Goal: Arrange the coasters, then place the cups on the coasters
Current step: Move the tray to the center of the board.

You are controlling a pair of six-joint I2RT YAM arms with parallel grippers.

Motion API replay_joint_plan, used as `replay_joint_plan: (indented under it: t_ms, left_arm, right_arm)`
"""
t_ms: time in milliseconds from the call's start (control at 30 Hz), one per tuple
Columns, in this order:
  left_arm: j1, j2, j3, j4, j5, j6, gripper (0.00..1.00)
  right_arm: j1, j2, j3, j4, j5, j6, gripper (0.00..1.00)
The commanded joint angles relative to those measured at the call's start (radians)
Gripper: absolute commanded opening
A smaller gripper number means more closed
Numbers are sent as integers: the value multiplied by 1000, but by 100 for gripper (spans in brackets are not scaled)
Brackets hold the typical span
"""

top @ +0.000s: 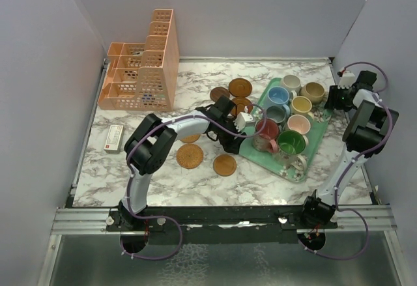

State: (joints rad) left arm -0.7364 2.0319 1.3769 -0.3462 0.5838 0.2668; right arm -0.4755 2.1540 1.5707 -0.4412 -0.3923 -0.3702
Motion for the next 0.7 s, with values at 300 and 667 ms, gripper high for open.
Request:
replay_joint_plan:
  t_ms: [300, 667]
  left_arm:
    - [-182, 100, -2, 133, 66, 48, 60]
    - [-242, 91, -10, 140, 49, 68, 63]
  right_arm:
    - [153, 151, 151, -101, -221, -88, 44]
    - [232, 219, 270, -140, -230, -90, 44]
